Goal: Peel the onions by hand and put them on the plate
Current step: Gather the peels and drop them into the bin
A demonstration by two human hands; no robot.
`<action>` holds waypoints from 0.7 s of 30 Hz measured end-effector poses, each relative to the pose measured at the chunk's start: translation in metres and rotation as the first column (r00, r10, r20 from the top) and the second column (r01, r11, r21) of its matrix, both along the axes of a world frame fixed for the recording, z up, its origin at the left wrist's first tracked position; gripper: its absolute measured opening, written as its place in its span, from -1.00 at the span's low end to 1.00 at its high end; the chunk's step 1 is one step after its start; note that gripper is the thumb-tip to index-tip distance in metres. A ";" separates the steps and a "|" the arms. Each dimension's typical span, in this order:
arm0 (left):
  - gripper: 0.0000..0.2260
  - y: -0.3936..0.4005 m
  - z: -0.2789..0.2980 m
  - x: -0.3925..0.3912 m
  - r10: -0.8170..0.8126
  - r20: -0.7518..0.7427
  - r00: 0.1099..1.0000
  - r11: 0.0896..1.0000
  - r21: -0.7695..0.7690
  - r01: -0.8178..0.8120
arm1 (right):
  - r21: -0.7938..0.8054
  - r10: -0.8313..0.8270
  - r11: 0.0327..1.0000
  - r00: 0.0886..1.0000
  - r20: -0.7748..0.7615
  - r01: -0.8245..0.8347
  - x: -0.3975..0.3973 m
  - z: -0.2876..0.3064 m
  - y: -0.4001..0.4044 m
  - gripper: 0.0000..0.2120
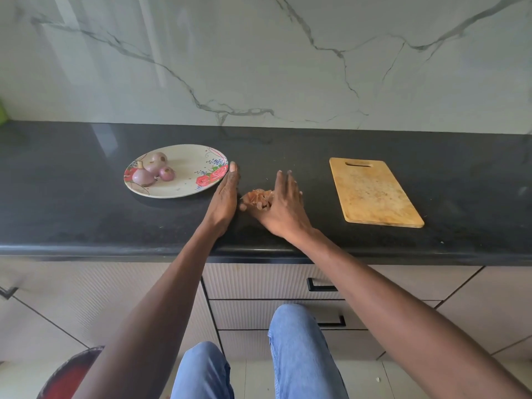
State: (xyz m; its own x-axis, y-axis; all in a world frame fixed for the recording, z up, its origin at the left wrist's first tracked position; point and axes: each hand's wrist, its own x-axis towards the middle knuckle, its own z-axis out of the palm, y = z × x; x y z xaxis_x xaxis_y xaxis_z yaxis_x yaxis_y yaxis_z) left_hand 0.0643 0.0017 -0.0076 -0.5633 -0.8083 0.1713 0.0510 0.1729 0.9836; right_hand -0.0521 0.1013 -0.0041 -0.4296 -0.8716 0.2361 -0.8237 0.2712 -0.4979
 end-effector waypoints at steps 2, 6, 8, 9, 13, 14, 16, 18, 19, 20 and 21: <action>-0.28 0.001 0.001 -0.002 0.007 0.011 1.000 1.000 0.011 -0.007 | 0.046 0.033 0.998 0.999 -0.010 -0.033 0.000 0.000 -0.006 0.25; -0.31 -0.001 -0.002 -0.003 0.015 -0.032 0.999 0.999 0.050 -0.013 | 0.130 0.126 0.983 0.992 0.006 -0.126 0.001 0.008 -0.028 0.07; -0.26 -0.002 -0.001 -0.002 0.036 -0.045 0.998 0.997 0.069 -0.033 | 0.133 0.230 0.966 0.972 -0.039 -0.223 -0.002 0.007 -0.034 -0.23; -0.22 -0.002 0.000 -0.001 0.054 -0.043 0.998 0.997 0.064 -0.051 | 0.097 0.289 0.954 0.956 -0.054 -0.283 -0.003 0.006 -0.034 -0.46; -0.26 -0.002 0.001 0.000 0.121 -0.048 0.991 0.989 0.093 -0.116 | -0.103 0.376 0.920 0.926 -0.039 -0.378 -0.003 -0.003 -0.029 -0.79; -0.34 -0.001 0.001 0.000 0.125 -0.076 0.989 0.986 0.124 -0.115 | -0.126 0.380 0.916 0.924 -0.040 -0.382 -0.004 -0.004 -0.029 -0.81; -0.46 0.003 0.005 0.000 0.119 -0.120 0.986 0.979 0.182 -0.096 | -0.138 0.379 0.917 0.925 0.014 -0.374 -0.004 -0.001 -0.026 -0.76; -0.56 0.006 0.009 0.000 0.126 -0.157 0.979 0.968 0.236 -0.087 | -0.094 0.313 0.949 0.937 0.156 -0.302 -0.007 0.009 -0.019 -0.37; -0.58 0.007 0.010 0.001 0.139 -0.184 0.973 0.958 0.273 -0.085 | -0.060 0.272 0.962 0.938 0.216 -0.265 -0.012 0.012 -0.017 -0.18; -0.54 0.005 0.011 0.002 0.147 -0.199 0.969 0.948 0.309 -0.080 | -0.014 0.244 0.969 0.939 0.243 -0.249 -0.016 0.013 -0.015 -0.04; -0.46 0.003 0.011 0.003 0.141 -0.219 0.966 0.939 0.340 -0.060 | 0.030 0.242 0.966 0.941 0.237 -0.256 -0.019 0.013 -0.013 0.05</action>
State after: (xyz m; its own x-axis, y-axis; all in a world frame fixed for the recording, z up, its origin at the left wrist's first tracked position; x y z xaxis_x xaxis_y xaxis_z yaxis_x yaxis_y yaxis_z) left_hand 0.0676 0.0047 0.0034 -0.4525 -0.8918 0.0050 0.2879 -0.1408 0.9472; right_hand -0.0710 0.0883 0.0088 -0.2332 -0.9672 0.1008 -0.7341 0.1071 -0.6705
